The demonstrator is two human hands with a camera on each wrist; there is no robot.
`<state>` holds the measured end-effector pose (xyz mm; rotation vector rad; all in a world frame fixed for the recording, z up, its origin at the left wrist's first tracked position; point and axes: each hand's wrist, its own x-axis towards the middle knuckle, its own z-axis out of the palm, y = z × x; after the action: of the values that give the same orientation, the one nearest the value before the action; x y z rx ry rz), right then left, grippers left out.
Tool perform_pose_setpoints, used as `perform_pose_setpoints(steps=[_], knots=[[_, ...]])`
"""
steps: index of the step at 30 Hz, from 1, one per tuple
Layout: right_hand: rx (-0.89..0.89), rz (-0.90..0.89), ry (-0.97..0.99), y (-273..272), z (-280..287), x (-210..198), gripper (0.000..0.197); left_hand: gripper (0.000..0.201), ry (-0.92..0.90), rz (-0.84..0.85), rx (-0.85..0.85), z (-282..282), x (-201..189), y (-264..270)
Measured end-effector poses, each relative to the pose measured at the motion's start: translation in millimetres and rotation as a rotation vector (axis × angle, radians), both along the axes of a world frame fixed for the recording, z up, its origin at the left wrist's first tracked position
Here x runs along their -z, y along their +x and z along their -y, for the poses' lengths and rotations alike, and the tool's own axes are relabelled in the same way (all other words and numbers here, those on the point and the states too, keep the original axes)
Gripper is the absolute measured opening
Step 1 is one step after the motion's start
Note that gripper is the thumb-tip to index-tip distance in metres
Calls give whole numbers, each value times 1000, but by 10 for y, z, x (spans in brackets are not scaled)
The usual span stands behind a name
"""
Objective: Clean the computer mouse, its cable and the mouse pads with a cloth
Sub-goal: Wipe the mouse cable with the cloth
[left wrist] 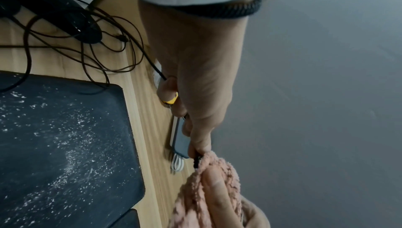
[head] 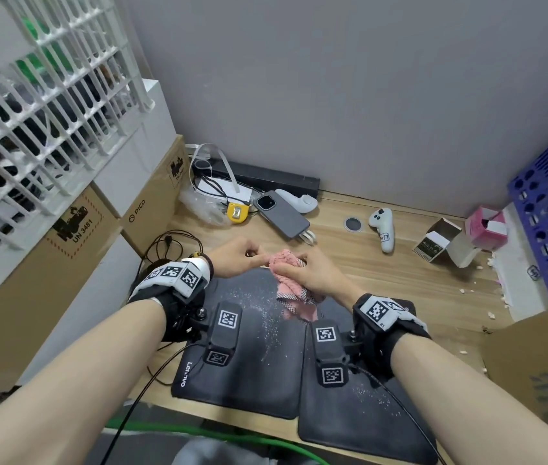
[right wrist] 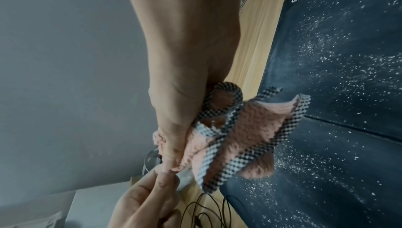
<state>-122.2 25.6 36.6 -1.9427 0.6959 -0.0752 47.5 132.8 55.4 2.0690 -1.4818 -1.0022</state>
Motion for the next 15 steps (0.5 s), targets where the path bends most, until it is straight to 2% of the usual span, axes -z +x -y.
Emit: perform_pose_setpoints(steps=[6, 8, 11, 15], knots=[[1, 8, -17, 164, -1, 14, 45, 30, 20, -35, -52, -86, 118, 260], [97, -9, 53, 132, 38, 48, 47, 25, 19, -54, -149, -142, 163, 429], [258, 6, 177, 73, 88, 113, 37, 18, -33, -155, -248, -219, 165, 612], [302, 4, 452, 295, 6, 183, 40, 11, -86, -252, -200, -178, 102, 529]])
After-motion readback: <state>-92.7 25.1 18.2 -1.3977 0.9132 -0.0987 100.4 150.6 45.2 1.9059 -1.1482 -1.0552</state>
